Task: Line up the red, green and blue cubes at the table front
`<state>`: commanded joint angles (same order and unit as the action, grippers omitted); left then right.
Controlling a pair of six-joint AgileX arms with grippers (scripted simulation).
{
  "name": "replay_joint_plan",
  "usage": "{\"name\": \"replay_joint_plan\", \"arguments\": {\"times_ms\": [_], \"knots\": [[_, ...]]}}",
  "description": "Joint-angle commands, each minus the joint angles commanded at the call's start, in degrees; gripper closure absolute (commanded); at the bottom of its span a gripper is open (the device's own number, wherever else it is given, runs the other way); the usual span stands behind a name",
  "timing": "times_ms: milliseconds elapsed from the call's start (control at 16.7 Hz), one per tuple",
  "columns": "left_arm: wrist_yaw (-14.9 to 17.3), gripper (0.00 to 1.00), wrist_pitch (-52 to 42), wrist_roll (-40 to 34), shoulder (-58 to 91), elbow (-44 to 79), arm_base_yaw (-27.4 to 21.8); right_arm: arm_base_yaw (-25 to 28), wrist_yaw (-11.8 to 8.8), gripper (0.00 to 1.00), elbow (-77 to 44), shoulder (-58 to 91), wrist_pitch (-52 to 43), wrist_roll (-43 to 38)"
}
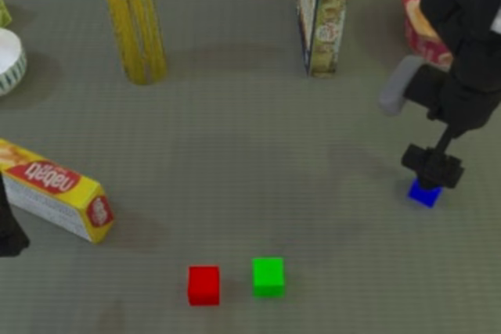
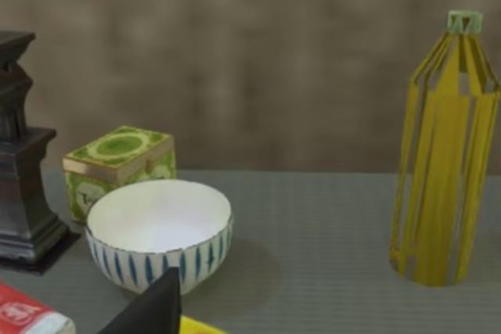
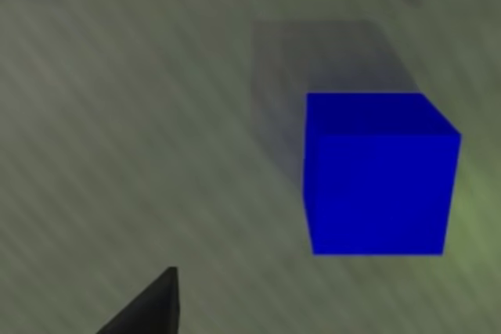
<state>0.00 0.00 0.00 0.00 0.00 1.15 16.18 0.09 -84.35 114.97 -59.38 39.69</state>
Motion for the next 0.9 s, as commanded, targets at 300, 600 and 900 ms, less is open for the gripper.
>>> {"name": "replay_joint_plan", "arguments": {"times_ms": [300, 600, 900], "knots": [[0.0, 0.0, 0.0, 0.0, 0.0, 0.0, 0.0, -0.3, 0.0, 0.0, 0.2, 0.0, 0.3, 0.0], [0.0, 0.0, 0.0, 0.0, 0.0, 0.0, 0.0, 0.0, 0.0, 0.0, 5.0, 4.0, 9.3, -0.1], [0.0, 0.0, 0.0, 0.0, 0.0, 0.0, 0.0, 0.1, 0.1, 0.0, 8.6, 7.3, 16.0, -0.2]]}}
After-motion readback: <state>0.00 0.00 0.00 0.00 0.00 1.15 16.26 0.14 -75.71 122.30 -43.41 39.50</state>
